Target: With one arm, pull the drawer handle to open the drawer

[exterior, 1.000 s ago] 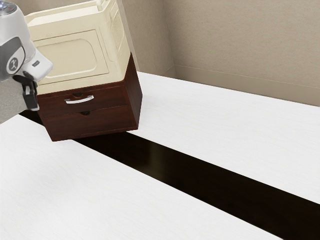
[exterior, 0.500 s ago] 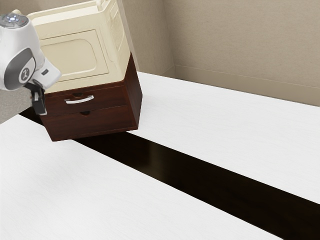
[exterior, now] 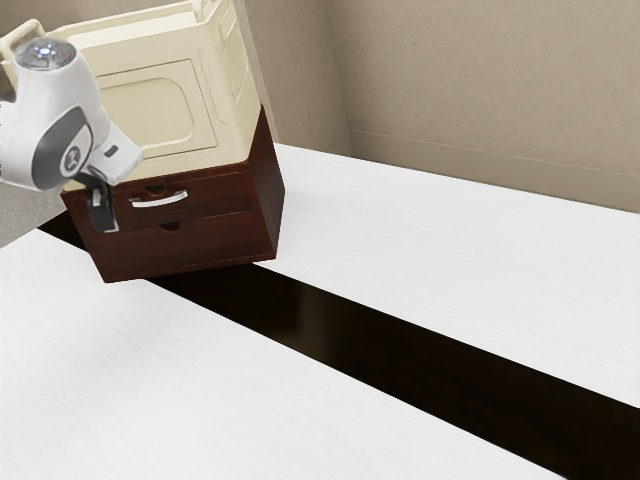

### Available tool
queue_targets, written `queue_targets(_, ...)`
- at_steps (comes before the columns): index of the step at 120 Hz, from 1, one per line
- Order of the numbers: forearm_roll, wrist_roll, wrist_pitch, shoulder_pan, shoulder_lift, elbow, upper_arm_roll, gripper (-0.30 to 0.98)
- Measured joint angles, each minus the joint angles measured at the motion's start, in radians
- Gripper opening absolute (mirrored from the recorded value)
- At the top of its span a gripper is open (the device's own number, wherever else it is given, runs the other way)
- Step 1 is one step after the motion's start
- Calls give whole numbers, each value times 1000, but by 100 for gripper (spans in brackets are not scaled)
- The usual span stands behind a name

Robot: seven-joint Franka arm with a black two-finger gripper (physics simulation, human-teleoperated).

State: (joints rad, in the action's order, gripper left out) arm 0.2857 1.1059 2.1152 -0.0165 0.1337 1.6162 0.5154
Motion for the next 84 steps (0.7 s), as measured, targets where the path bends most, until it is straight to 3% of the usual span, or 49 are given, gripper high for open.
queue_targets(84, -46, 10, 45, -9, 89, -17, -24, 69)
